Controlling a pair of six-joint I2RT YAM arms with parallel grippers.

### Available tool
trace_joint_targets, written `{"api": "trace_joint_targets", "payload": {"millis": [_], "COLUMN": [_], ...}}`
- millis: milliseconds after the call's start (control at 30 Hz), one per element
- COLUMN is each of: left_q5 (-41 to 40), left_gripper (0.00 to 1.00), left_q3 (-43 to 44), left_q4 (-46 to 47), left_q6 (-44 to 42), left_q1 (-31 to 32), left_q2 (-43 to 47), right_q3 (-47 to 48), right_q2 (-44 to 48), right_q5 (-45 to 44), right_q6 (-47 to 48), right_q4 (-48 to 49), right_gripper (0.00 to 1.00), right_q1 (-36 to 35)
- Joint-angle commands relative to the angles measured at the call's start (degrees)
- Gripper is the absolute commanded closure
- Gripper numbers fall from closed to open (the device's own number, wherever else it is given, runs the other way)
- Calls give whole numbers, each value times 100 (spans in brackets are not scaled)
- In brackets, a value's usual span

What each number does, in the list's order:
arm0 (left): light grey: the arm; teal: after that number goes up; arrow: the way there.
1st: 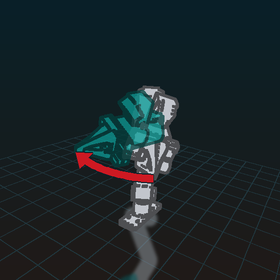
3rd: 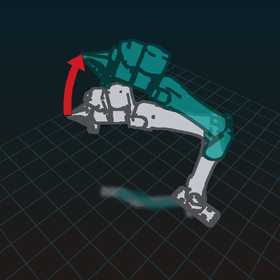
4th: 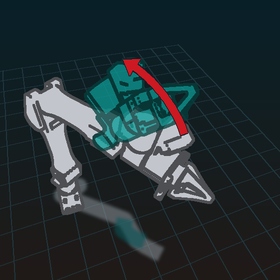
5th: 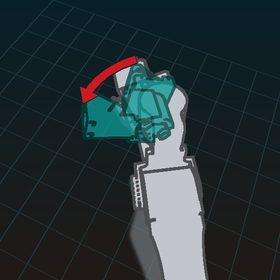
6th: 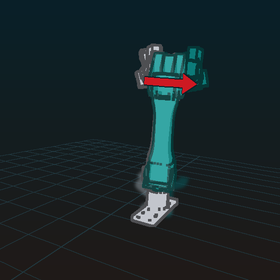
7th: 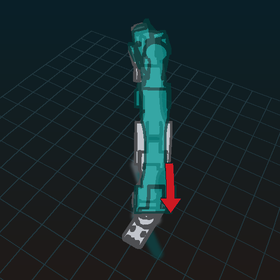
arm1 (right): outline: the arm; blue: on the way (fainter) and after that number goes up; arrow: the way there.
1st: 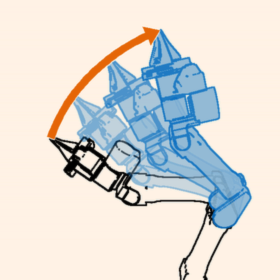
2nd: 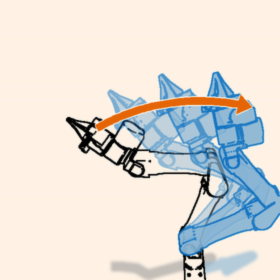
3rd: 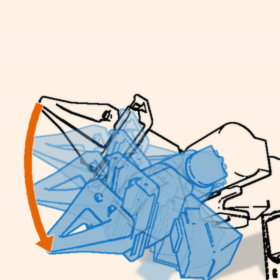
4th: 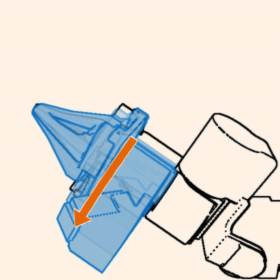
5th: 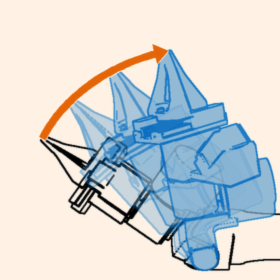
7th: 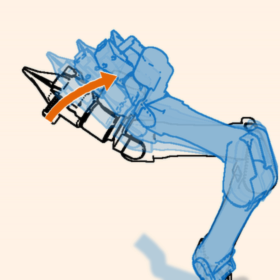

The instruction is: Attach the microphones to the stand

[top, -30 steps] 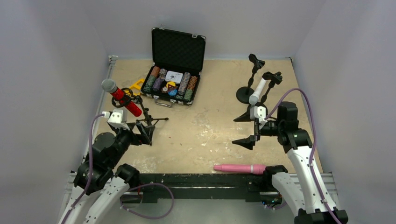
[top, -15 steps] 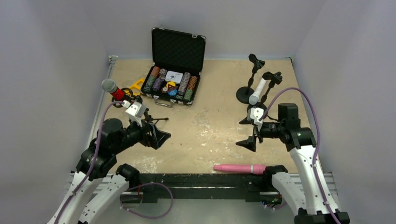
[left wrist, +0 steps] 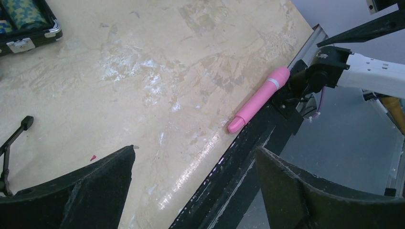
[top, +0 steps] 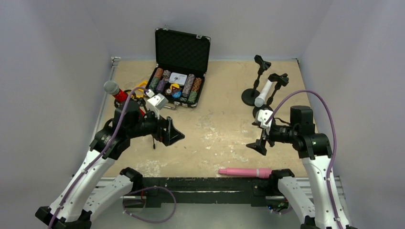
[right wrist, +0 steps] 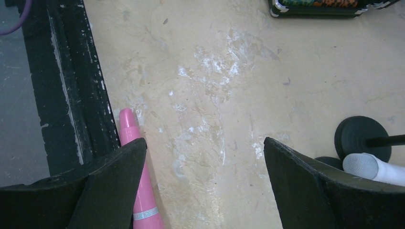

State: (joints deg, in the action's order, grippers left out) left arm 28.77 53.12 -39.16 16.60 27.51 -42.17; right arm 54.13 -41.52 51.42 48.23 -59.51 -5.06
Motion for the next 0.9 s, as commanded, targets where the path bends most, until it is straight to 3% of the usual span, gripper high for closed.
{"api": "trace_joint_targets", "payload": {"millis": [0, 467, 867], "left_q5": [493, 814, 667], "left_gripper": [1, 1, 1], "left_q3": [357, -129, -311], "left_q4": [221, 601, 556], "left_q6": [-478, -973, -1036], "left_q1": [53, 211, 211], "left_q2": [-406, -802, -644], "right_q3": [525, 2114, 3529], "right_q2": [-79, -744, -1429], "right_q5": [-199, -496, -1619], "right_q6": [-278, -836, -2347], "right_q4": [-105, -471, 535], "right_gripper": [5, 8, 3], "right_q1": [77, 453, 801]}}
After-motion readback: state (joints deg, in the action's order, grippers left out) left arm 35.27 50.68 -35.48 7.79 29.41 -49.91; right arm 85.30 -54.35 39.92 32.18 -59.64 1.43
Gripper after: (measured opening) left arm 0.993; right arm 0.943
